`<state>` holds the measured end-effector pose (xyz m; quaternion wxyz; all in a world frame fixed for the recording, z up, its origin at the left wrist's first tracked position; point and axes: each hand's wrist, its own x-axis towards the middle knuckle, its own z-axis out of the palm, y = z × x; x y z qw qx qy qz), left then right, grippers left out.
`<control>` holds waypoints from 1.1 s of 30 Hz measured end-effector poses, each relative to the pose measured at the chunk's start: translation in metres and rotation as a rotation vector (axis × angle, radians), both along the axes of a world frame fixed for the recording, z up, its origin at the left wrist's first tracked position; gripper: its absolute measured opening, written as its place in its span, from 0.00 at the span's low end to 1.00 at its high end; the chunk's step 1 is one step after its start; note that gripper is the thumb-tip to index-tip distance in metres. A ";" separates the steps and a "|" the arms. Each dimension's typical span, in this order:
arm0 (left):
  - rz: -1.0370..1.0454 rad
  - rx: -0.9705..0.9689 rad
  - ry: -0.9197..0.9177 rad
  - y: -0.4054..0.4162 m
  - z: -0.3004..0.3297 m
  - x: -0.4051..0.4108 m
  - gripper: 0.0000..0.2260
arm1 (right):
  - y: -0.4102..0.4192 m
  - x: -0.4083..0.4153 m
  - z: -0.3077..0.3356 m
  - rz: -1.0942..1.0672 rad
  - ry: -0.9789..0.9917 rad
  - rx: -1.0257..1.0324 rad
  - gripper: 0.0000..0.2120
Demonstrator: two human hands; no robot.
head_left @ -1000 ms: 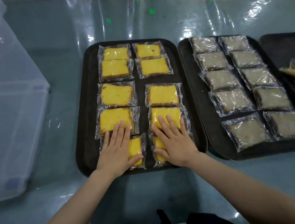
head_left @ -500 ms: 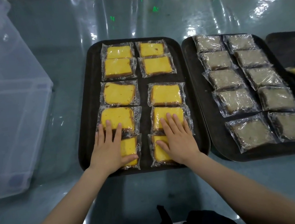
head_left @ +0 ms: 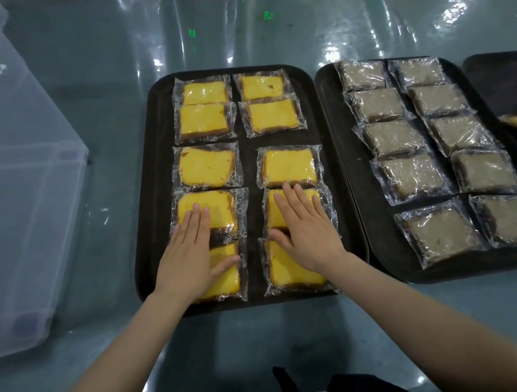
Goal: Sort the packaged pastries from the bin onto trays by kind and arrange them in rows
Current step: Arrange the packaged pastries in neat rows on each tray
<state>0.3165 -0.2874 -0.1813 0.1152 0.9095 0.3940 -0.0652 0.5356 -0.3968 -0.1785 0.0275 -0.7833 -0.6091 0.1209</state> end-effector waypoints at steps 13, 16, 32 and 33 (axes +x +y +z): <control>0.105 0.039 -0.181 0.138 0.012 0.099 0.34 | 0.144 0.084 0.009 -0.134 0.097 0.140 0.28; 0.135 0.024 -0.102 0.174 0.007 0.120 0.34 | 0.177 0.108 -0.001 -0.135 0.084 0.082 0.29; 0.110 0.162 -0.121 0.183 -0.022 0.138 0.33 | 0.214 0.116 -0.013 -0.177 -0.062 0.176 0.31; 0.114 0.162 -0.119 0.189 -0.022 0.143 0.33 | 0.226 0.121 -0.012 -0.162 -0.052 0.173 0.30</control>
